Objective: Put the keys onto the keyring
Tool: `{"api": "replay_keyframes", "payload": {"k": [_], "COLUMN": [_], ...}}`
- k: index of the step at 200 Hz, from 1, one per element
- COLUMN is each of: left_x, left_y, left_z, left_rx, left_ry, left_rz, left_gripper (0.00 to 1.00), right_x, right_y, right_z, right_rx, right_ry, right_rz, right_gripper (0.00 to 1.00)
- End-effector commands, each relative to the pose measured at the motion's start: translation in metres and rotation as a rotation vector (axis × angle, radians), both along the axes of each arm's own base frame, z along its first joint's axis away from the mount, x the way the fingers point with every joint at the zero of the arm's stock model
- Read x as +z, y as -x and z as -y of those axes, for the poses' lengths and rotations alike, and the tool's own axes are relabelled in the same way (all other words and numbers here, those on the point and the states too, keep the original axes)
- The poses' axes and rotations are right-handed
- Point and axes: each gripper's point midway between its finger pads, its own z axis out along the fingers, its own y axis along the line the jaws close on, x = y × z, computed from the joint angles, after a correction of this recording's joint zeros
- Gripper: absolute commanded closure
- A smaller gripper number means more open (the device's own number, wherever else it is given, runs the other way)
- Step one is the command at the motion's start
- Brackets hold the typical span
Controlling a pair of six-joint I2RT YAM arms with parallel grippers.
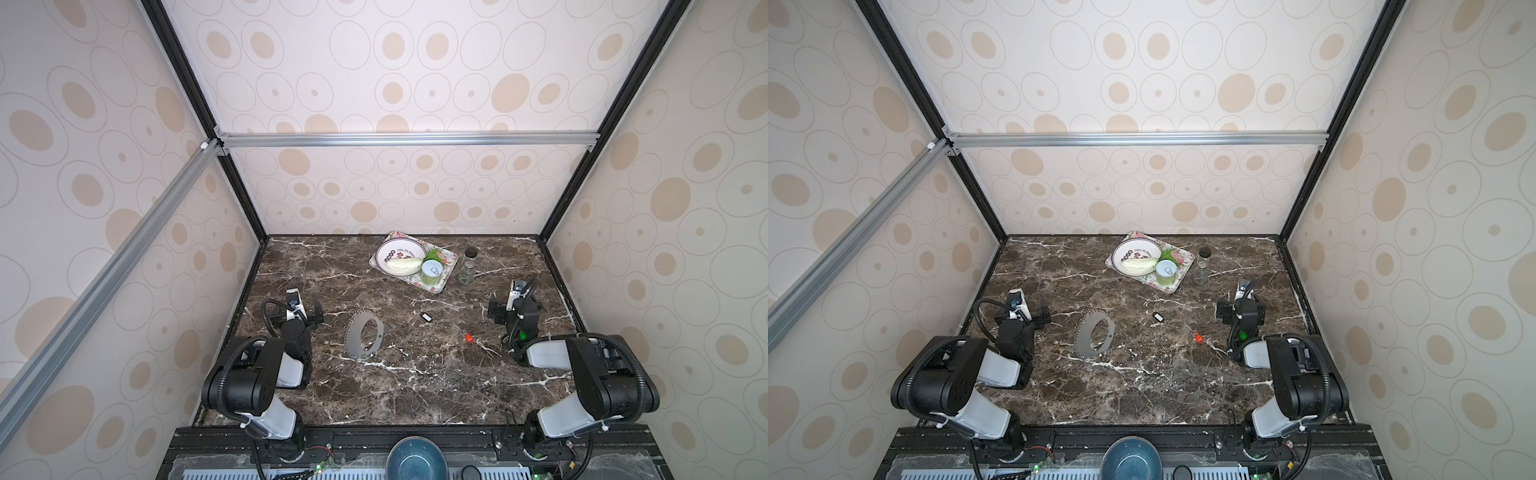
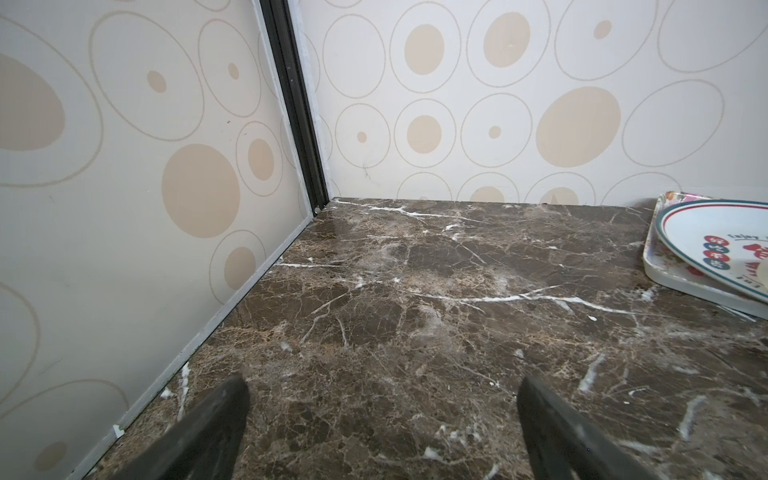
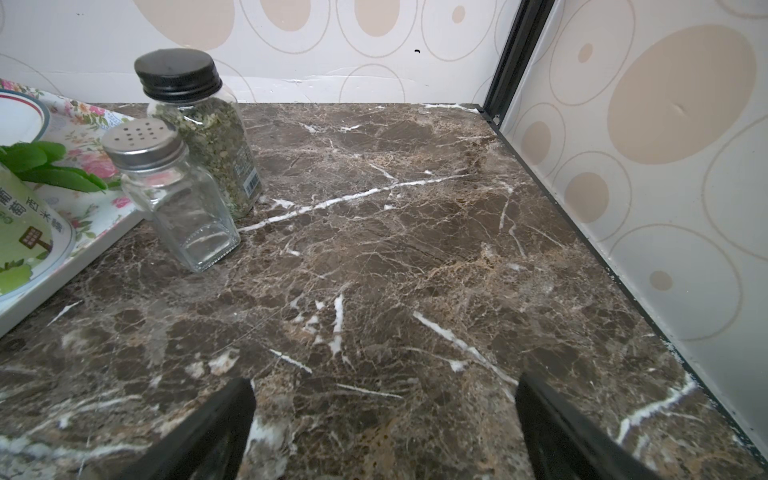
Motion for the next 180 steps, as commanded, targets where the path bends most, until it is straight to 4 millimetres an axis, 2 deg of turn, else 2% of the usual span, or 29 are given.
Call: {"api": "replay_keyframes", "payload": {"k": [1, 85, 114, 122, 141, 153, 169, 180], "left_x": [0.008, 0.010, 0.031, 0.034, 0.043, 0.051, 0.065, 0.076], "left_y": [-0.004, -0.003, 0.001, 0.003, 0.011, 0.019, 0.028, 0.029], "left_z": [0.001, 0.002, 0.006, 0.007, 0.008, 0.005, 0.000, 0.010], "left_rx": [0.000, -0.004, -0.006, -0.006, 0.002, 0.028, 0.061, 0.000], "left_ry": [-0.001, -0.004, -0.022, -0.020, -0.005, 0.022, 0.151, 0.195], "left_rz": [0.024, 0.031, 0.041, 0.033, 0.056, 0.087, 0.152, 0.167], "left_gripper": [0.00, 0.00, 0.01, 0.00, 0.00, 0.00, 0.00, 0.00], "right_x": [0.000, 0.000, 0.001, 0.012, 0.028, 0.037, 0.048, 0.056], "right_y": [0.000, 0.000, -0.002, -0.004, 0.002, 0.005, 0.006, 0.007], "right_z": [0.001, 0.001, -0.009, -0.008, -0.010, -0.004, -0.003, -0.008], "right_rx": [-0.009, -0.008, 0.051, 0.044, 0.022, -0.032, -0.059, -0.037], "right_ry": [0.003, 0.004, 0.007, 0.020, 0.050, 0.045, 0.001, -0.019], "right_rz": [0.003, 0.003, -0.007, 0.029, -0.033, -0.053, -0.069, -0.085], "right_gripper": [0.00, 0.00, 0.00, 0.00, 0.00, 0.00, 0.00, 0.00]}}
